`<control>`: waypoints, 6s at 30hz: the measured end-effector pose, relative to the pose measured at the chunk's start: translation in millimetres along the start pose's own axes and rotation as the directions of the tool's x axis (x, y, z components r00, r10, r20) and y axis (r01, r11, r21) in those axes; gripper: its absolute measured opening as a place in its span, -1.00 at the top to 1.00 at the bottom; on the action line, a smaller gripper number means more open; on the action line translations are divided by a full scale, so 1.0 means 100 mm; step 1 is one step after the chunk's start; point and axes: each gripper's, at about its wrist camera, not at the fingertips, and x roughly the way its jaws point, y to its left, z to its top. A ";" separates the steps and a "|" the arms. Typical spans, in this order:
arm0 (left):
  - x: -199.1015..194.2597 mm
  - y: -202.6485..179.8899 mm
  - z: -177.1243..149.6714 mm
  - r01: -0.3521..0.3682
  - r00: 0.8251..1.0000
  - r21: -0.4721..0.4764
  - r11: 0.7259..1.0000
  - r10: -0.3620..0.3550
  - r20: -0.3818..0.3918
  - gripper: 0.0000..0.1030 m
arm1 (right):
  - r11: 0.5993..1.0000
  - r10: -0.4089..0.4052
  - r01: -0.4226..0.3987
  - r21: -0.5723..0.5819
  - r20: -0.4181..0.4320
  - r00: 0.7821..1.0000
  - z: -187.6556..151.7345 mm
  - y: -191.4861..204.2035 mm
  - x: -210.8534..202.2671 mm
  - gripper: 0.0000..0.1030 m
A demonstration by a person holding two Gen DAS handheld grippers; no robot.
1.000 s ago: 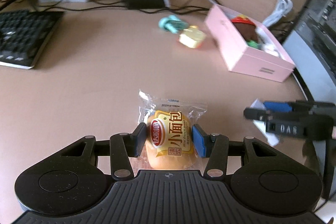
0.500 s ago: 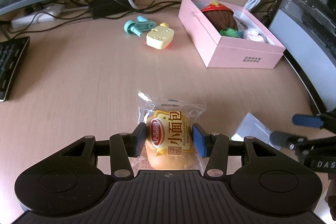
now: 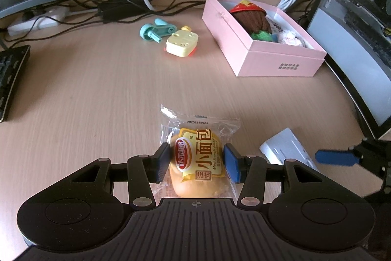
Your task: Organize objects
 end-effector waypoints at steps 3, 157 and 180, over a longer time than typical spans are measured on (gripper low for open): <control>-0.01 0.01 -0.01 0.007 1.000 -0.002 1.000 -0.007 0.005 -0.02 | 0.999 -0.017 0.017 0.047 0.006 1.000 0.05 -0.09 0.04 -0.50; -0.08 1.54 -0.02 -0.031 0.999 -0.245 0.969 0.024 -0.034 0.08 | 0.995 0.008 -0.008 -0.099 0.002 1.000 1.18 0.68 1.07 0.59; 0.20 0.24 0.13 -0.010 0.996 -0.040 0.999 0.007 -0.085 0.08 | 0.952 -0.224 0.205 0.228 0.060 0.973 0.26 -0.44 0.17 -0.60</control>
